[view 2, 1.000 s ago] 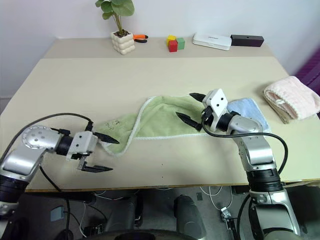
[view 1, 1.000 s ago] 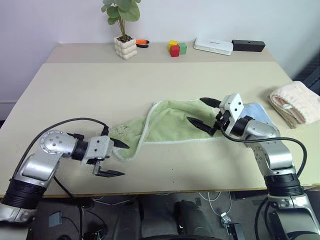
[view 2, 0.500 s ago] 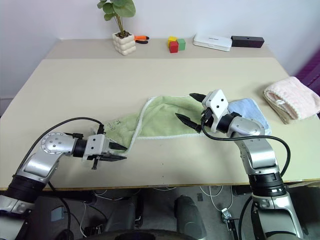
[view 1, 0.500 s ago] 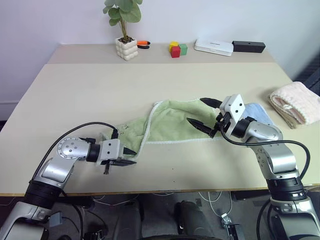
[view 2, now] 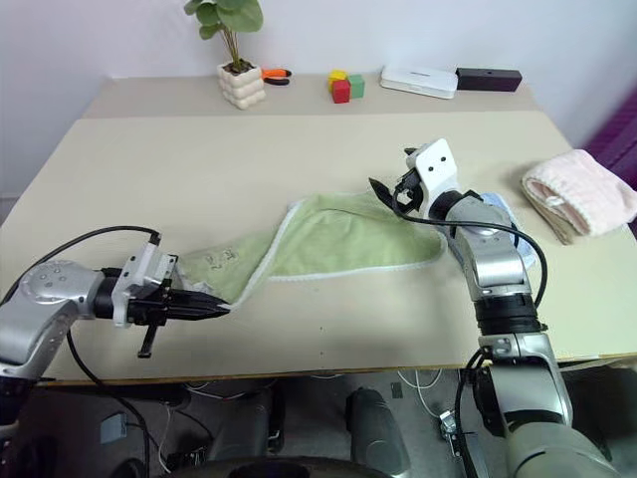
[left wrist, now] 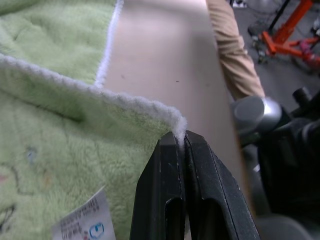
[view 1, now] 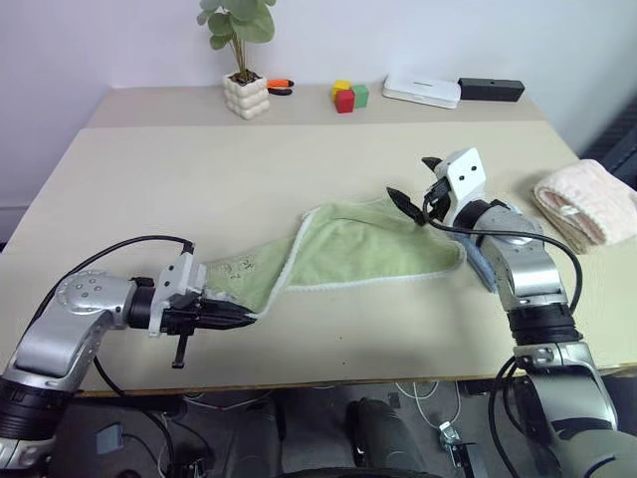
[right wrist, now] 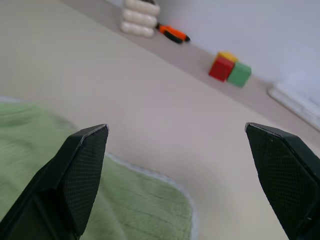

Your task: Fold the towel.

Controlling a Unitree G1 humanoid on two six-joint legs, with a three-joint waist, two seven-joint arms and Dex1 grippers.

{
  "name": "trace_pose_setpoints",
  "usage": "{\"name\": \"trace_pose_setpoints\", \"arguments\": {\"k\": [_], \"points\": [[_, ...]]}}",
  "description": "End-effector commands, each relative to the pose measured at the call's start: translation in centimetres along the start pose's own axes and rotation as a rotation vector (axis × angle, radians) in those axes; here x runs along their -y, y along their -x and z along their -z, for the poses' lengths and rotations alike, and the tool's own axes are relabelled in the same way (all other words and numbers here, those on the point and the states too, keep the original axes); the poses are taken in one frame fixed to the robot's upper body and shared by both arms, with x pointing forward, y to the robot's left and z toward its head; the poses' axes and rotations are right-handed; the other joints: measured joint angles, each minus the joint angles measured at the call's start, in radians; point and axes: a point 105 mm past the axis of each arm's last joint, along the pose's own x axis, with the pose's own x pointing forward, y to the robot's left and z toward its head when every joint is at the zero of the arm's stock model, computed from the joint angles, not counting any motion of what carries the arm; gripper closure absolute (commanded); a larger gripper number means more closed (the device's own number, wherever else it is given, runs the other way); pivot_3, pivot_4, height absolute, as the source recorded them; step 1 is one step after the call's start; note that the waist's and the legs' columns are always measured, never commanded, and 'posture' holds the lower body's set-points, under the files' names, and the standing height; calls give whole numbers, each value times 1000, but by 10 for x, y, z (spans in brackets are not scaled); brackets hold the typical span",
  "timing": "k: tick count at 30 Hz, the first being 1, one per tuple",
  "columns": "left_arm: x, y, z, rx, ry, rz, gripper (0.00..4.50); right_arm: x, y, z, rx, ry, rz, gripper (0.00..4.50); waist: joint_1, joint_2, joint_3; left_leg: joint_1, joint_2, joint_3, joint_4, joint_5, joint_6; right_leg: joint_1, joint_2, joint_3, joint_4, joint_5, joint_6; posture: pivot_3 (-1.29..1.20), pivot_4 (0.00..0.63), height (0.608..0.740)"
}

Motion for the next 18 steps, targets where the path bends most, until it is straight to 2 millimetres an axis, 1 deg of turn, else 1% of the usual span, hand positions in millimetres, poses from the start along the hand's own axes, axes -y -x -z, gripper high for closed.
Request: {"name": "trace_pose_setpoints", "arguments": {"k": [1, 3, 4, 8, 11, 13, 14, 18], "points": [[4, 6, -6, 9, -20, -41, 4454, 22, -9, -6, 6, -74, 79, 0, 2, 0, 0, 0, 0, 0, 0, 0, 0, 0, 0, 0, 0, 0, 0, 0, 150, 740], [7, 4, -6, 12, -18, -54, 4454, 23, -17, -1, -27, -102, 79, 0, 2, 0, 0, 0, 0, 0, 0, 0, 0, 0, 0, 0, 0, 0, 0, 0, 150, 740], [8, 2, -5, 8, -19, -59, 4454, 22, -22, 2, -50, -154, 67, 0, 2, 0, 0, 0, 0, 0, 0, 0, 0, 0, 0, 0, 0, 0, 0, 0, 150, 740], [13, -3, -4, 2, -19, -83, 4454, 17, -37, 15, -140, -278, 35, 0, -3, 0, 0, 0, 0, 0, 0, 0, 0, 0, 0, 0, 0, 0, 0, 0, 150, 740], [13, -6, -5, 7, -24, -103, 4454, 9, -43, 22, -205, -348, 1, 0, -4, 0, 0, 0, 0, 0, -1, 0, 0, -1, 0, 0, 0, 0, 0, 0, 150, 740], [13, -7, -4, 7, -27, -114, 4454, 10, -46, 22, -217, -362, 20, 0, -5, 0, 0, 0, 0, 0, -1, 0, 0, -1, 0, 0, 0, 0, 0, 0, 150, 740], [13, -7, -3, 6, -28, -117, 4454, 10, -47, 22, -223, -341, 27, 0, -6, 0, 0, 0, 0, 0, -1, 0, 0, -1, 0, 0, 0, 0, 0, 0, 150, 740], [15, -8, -2, 7, -25, -124, 4454, 3, -49, 32, -289, -324, 23, 0, -11, 1, 0, 0, 0, 0, -1, 0, 0, -1, 0, 0, 0, 0, 0, 0, 150, 740]]}}
